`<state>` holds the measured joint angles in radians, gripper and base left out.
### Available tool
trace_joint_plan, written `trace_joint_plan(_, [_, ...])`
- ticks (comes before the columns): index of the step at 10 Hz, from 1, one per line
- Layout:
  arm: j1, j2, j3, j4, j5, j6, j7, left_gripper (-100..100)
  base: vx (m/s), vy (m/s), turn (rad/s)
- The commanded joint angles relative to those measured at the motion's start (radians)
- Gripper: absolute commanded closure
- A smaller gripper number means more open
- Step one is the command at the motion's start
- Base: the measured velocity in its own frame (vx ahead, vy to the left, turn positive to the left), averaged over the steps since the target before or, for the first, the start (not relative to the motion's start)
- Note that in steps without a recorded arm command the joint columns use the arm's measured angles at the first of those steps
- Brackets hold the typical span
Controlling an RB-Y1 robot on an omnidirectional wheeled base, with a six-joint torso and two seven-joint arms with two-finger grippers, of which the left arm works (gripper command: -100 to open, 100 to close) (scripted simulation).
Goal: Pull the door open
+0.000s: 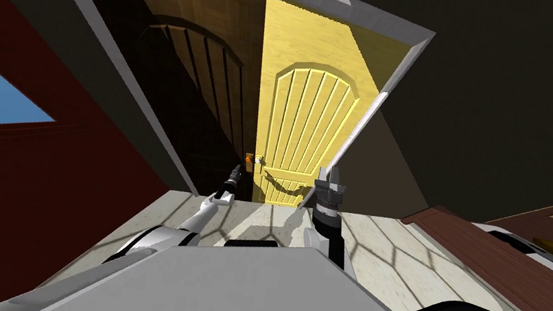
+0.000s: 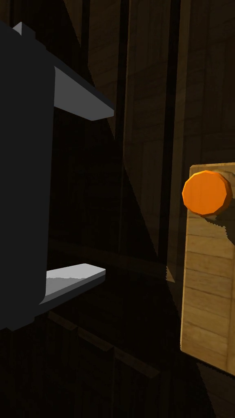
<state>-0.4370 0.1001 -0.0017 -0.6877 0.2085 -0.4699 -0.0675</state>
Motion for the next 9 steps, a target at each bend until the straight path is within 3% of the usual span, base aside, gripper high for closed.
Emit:
trace_joint_plan(1, [0.013, 0.033, 0.013, 0.006, 0.007, 0.003, 0.012, -100, -0.045, 0.023, 0.057])
trace_joint_plan(4, [0.037, 0.091, 0.035, 0.027, 0.019, -0.002, 0.035, -100, -0.046, 0.008, 0.017])
trace_joint_plan(5, [0.037, 0.091, 0.035, 0.027, 0.019, -0.002, 0.035, -100, -0.011, -0.001, 0.003])
trace_joint_plan(6, [0.048, 0.122, 0.046, 0.037, 0.026, -0.005, 0.049, -100, 0.000, 0.000, 0.000])
trace_joint_plan(7, [0.054, 0.138, 0.051, 0.043, 0.029, -0.007, 0.056, -100, 0.016, -0.010, -0.005])
trace_joint_plan(9, [0.054, 0.138, 0.051, 0.043, 0.029, -0.007, 0.056, -100, 0.011, -0.004, 0.000])
